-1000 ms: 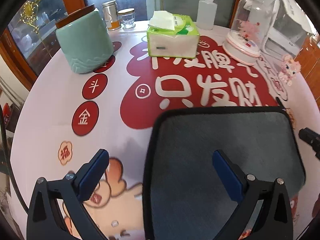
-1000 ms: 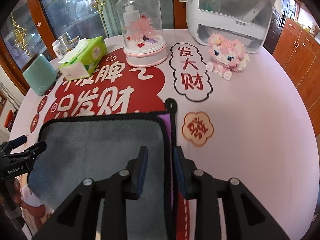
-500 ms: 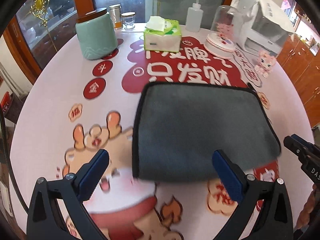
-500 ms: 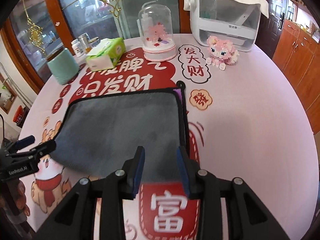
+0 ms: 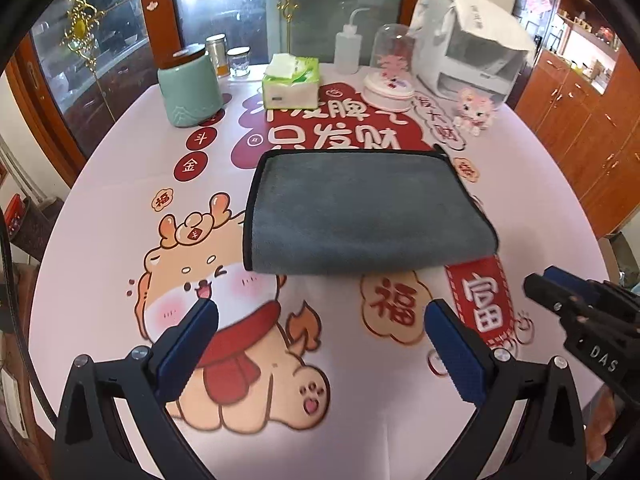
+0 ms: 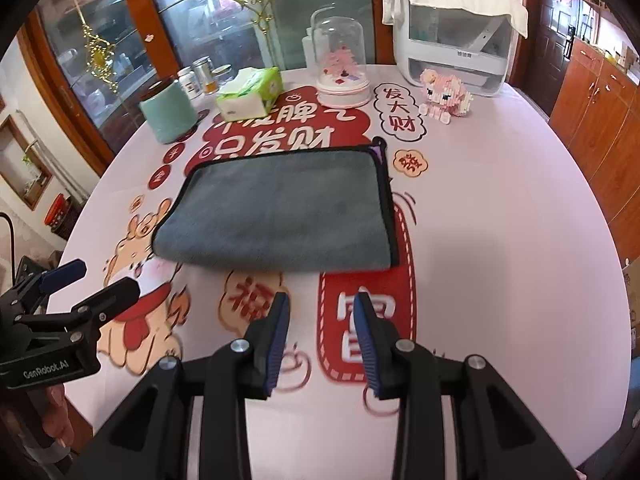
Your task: Fold towel
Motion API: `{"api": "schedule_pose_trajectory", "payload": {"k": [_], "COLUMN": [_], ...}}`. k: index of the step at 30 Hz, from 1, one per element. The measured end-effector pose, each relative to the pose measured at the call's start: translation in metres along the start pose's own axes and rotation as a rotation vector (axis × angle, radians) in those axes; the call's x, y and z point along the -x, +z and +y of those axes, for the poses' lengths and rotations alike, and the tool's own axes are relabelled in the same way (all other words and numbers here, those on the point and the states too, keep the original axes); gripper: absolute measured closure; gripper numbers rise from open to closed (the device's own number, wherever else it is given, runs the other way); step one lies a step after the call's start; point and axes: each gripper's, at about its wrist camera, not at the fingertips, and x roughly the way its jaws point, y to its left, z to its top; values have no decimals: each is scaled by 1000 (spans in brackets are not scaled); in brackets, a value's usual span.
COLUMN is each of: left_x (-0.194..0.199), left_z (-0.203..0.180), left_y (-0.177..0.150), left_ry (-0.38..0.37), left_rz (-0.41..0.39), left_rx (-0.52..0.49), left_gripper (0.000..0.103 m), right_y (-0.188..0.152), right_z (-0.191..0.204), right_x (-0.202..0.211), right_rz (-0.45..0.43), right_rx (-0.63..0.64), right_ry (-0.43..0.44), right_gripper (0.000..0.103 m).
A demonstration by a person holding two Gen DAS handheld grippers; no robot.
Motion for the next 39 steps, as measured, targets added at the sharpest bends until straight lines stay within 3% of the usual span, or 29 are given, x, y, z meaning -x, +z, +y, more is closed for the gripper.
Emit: {"api": "schedule_pose_trajectory", "payload": {"k": [11,16,24,39], "left_x": [52,72,102,142], "left_z": [4,8,6,-19], "left_y": [-18,-26,-45,-73], "left_ry": [9,9,16,24], "left_rz": [-57,-76,-75,-80], "left_rx": [10,30,48,30], "left_gripper": [1,1,1,1], "right_y": [-20,-32,-49,-66], "right_z": [11,15,22,26], "right_x": [42,63,92,132], "right_rz": [-41,-68,-66,-99], "right_rx": [13,-11,-42,-73], "right_ry": [-19,-26,-12,-69], "right_gripper": [69,52,51,49]}}
